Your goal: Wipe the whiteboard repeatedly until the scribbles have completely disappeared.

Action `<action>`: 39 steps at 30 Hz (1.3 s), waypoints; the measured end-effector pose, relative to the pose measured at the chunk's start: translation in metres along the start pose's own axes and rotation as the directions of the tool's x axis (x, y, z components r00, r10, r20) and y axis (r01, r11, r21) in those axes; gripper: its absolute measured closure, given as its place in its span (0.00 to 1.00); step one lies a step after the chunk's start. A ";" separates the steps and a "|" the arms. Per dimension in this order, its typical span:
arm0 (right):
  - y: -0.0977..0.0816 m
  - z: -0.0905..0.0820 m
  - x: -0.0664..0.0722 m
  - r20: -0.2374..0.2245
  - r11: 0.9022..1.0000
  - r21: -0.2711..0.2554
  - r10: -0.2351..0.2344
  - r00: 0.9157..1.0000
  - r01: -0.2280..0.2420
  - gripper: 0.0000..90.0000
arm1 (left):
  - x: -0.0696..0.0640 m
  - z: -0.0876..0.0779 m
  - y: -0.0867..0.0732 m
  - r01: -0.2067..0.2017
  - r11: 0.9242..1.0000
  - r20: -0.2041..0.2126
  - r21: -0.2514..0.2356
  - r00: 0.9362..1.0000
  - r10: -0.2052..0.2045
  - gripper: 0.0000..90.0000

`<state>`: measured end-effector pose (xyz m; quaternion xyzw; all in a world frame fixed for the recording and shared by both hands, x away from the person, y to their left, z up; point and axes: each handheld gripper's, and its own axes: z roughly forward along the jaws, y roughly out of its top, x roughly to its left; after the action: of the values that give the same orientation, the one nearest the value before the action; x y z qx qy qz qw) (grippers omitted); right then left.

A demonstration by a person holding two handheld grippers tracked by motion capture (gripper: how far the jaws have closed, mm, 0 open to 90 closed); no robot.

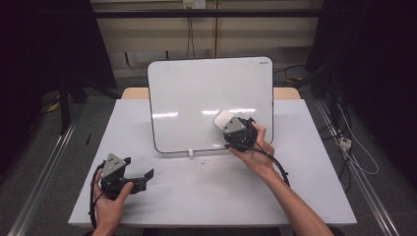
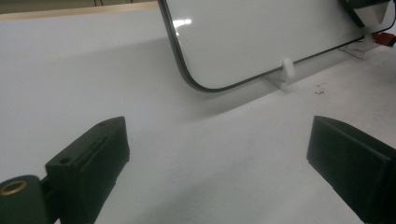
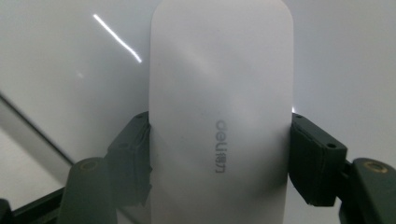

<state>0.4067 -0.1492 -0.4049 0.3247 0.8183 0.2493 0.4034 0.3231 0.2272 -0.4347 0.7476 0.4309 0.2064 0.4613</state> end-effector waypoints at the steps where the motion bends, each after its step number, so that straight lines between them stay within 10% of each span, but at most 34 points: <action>1: -0.001 0.000 -0.005 0.002 1.000 -0.002 0.017 1.000 -0.017 0.35 | 0.000 0.000 0.000 0.000 1.000 0.002 -0.004 1.000 0.000 0.06; 14: 0.004 0.002 -0.061 0.055 0.982 0.004 0.189 0.980 -0.190 0.35 | 0.000 0.001 0.000 -0.002 1.000 0.002 0.002 1.000 0.002 0.06; 24: 0.018 0.003 -0.114 0.009 0.904 -0.016 0.427 0.904 -0.427 0.35 | 0.001 0.000 0.000 0.003 1.000 0.002 -0.004 1.000 -0.003 0.06; 39: 0.053 0.010 -0.159 0.049 0.900 0.012 0.435 0.899 -0.436 0.35 | 0.003 -0.001 -0.001 0.009 1.000 0.003 -0.006 1.000 -0.009 0.06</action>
<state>0.5061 -0.2295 -0.2955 0.5096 0.7183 0.3166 0.3523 0.3239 0.2303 -0.4350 0.7445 0.4332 0.2045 0.4650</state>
